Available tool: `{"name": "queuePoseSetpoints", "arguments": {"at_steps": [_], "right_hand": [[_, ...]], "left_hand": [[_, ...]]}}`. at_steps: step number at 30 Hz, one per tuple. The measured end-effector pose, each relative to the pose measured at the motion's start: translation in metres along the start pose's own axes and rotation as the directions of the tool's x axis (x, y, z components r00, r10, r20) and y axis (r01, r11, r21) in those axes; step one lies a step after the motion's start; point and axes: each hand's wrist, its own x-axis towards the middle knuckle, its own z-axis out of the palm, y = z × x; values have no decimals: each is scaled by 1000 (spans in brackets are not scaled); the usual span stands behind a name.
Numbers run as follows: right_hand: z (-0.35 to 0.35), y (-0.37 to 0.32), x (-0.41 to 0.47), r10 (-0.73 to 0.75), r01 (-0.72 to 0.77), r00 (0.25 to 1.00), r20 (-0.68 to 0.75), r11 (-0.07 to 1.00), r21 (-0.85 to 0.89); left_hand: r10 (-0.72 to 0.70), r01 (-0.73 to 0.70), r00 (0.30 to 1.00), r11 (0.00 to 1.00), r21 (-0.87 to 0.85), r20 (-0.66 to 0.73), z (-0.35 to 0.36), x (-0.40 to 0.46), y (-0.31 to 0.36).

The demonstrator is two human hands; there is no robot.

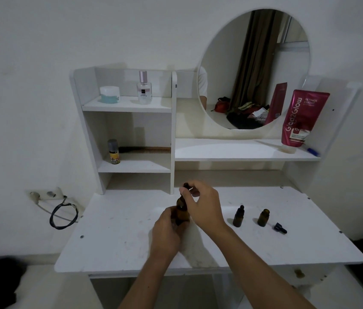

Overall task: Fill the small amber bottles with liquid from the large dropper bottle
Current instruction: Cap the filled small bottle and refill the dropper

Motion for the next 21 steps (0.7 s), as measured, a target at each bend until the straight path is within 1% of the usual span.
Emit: {"name": "queuePoseSetpoints", "arguments": {"at_steps": [3,6,8,11,13,17,19,21], "right_hand": [[-9,-8,4,-3,6,999,-36,997,74],[-20,-16,7,-32,43,996,-77,990,133],[-26,-19,7,-36,46,997,-74,988,147],[-29,-20,9,-4,12,999,-52,986,165],[-28,-19,10,21,-19,1000,-14,988,155],[-23,-12,10,88,-94,993,73,992,80],[-22,-10,8,122,-129,989,80,988,85],[-21,-8,9,129,-133,990,57,988,83]], "left_hand": [[-7,7,1000,1000,12,-6,0,0,-2],[-18,19,1000,999,27,-4,-1,0,-3],[-28,28,1000,999,31,0,-1,-1,-2],[-22,23,1000,999,31,-7,-1,-3,2],[-17,18,1000,999,40,-11,-1,-5,5],[-33,33,999,999,36,-2,-1,-6,6],[-39,39,999,998,42,-1,0,-6,7],[-49,49,999,998,44,1,0,-5,7]]}}
